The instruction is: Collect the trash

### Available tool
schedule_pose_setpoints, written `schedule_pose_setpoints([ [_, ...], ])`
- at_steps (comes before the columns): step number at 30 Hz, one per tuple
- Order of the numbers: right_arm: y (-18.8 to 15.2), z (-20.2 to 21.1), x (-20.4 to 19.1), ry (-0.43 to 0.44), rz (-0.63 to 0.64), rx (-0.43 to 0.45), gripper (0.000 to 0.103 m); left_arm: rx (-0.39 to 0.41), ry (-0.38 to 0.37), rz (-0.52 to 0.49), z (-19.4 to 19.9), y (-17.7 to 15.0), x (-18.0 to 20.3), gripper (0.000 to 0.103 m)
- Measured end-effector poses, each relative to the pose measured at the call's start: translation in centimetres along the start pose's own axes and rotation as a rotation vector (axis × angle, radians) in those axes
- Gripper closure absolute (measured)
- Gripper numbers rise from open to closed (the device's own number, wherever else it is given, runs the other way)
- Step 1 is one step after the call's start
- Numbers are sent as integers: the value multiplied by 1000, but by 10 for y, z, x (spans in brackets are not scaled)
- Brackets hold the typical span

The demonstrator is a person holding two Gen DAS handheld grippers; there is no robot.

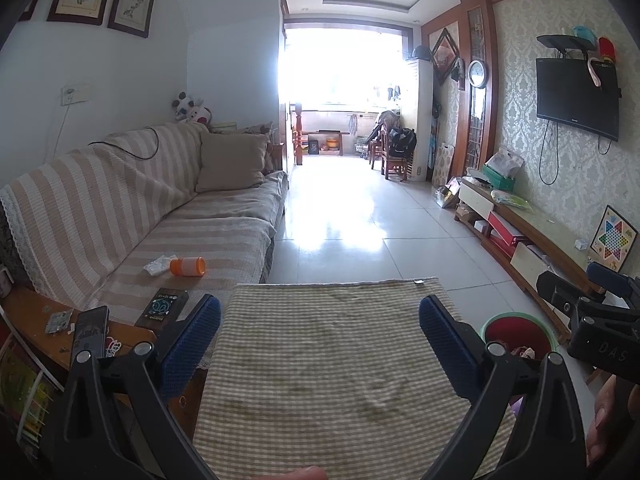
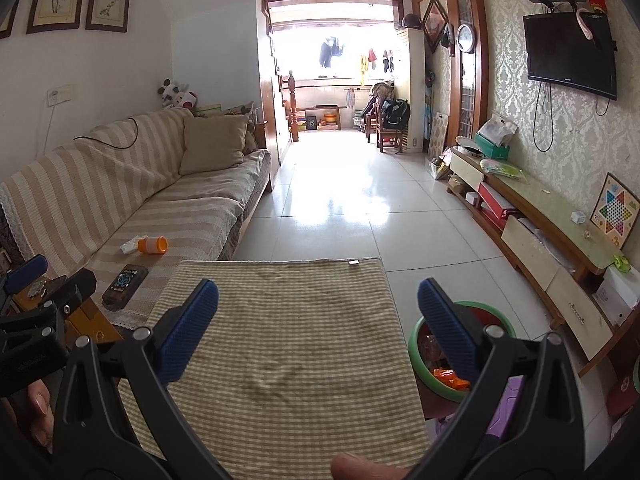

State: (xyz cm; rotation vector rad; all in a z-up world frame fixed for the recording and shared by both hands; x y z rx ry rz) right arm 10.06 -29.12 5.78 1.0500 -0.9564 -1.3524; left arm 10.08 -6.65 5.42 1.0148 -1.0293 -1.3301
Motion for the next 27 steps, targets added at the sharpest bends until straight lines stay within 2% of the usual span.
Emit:
schedule_pose_setpoints([
  [16,0,-1,1,5,3,-8,5,13,-8,21,3,0,-2,8],
  [19,-1,-1,2,3,2,-9,5,33,11,-8,6,2,1,8],
  [27,-1,-2,2,2,3,-10,5,14,28,4,4,1,-1,8],
])
Point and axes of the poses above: each gripper's, at about its wrist camera, not at the fingertips, and z roughly against the way its jaws point, x to its right, y to its top, the point moved 7 cm from there along -z, roughly the way its jaws point, and after that the axes turned 13 degrees about x, right-handed, at the moved point
